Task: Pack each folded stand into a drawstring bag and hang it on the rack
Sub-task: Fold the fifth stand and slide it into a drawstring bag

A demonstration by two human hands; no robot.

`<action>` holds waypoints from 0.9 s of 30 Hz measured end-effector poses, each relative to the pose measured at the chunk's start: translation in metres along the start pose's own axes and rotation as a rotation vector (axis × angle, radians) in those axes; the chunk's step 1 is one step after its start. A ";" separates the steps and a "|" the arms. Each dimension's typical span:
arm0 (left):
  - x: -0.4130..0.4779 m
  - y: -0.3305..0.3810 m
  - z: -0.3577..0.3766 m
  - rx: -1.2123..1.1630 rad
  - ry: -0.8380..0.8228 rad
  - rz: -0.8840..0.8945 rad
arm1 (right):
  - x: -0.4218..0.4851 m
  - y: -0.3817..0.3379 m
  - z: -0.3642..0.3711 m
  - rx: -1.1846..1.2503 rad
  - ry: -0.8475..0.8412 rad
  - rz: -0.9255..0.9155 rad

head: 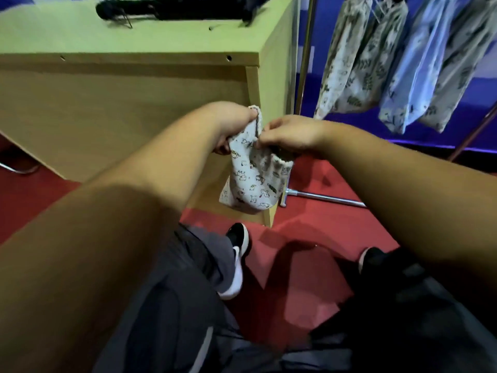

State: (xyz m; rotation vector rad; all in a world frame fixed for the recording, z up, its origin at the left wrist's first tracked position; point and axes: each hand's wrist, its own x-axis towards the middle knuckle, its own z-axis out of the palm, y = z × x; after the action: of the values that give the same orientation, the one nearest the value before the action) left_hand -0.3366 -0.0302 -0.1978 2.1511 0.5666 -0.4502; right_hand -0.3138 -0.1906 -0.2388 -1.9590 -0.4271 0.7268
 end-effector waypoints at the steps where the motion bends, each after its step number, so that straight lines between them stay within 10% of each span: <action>1: 0.004 -0.006 0.009 0.018 -0.009 -0.010 | 0.003 0.013 0.003 0.006 -0.004 0.021; 27: 0.185 -0.148 0.272 0.803 -0.545 -0.043 | 0.037 0.362 0.027 0.186 -0.022 0.894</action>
State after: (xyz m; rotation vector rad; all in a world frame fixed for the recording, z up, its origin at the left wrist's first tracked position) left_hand -0.2942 -0.1256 -0.5431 2.5785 0.1118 -1.4217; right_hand -0.3061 -0.3220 -0.5793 -1.9219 0.5406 1.2810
